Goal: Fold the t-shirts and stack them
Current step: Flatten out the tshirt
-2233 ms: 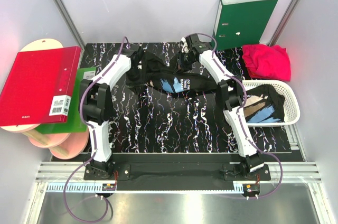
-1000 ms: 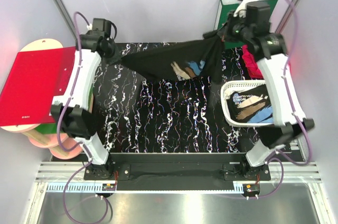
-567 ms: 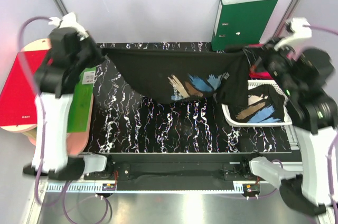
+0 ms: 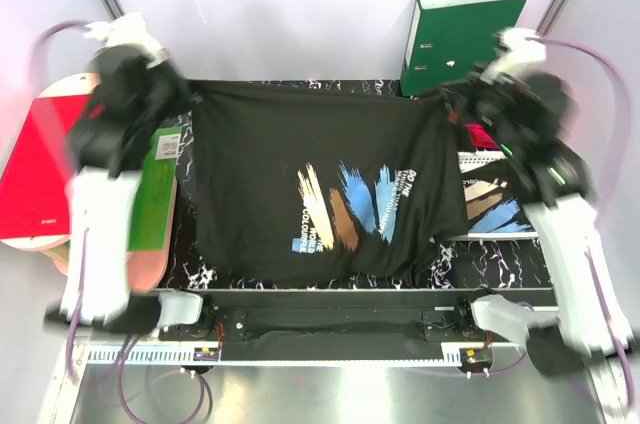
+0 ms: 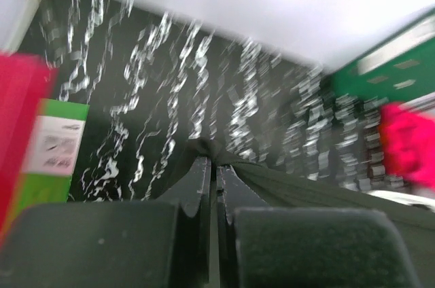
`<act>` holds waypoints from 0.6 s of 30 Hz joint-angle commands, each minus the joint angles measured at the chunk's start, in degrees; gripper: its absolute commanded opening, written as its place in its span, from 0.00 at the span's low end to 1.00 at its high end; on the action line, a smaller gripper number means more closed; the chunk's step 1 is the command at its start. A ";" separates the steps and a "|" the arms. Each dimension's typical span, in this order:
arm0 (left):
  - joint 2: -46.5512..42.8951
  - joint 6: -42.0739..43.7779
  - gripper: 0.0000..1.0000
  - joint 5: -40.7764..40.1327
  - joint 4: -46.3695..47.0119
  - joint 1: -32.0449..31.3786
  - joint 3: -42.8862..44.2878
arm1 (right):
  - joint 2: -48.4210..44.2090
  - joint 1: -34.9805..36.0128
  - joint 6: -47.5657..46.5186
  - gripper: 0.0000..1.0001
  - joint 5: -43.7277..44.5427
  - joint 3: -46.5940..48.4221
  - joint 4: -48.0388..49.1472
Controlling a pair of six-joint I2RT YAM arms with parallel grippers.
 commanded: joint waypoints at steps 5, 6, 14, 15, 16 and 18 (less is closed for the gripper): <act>27.76 5.18 0.00 0.66 0.42 2.41 15.88 | 26.72 -0.08 -1.56 0.00 4.13 8.32 14.00; 30.87 5.28 0.00 1.36 -0.03 3.37 18.96 | 30.76 -0.17 -2.43 0.00 4.04 11.86 12.16; 53.19 2.47 0.00 8.04 4.18 6.98 24.96 | 63.64 -0.08 -2.71 0.00 3.07 39.87 6.18; 54.79 2.03 0.00 8.49 4.54 7.68 25.23 | 66.54 -0.08 -2.36 0.00 3.69 43.06 5.38; 56.20 1.68 0.00 10.66 4.80 7.95 25.93 | 72.05 -0.08 -2.27 0.00 4.13 46.40 3.90; 59.89 1.24 0.00 11.21 5.15 8.83 26.64 | 76.66 -0.08 -1.83 0.00 4.30 54.76 3.36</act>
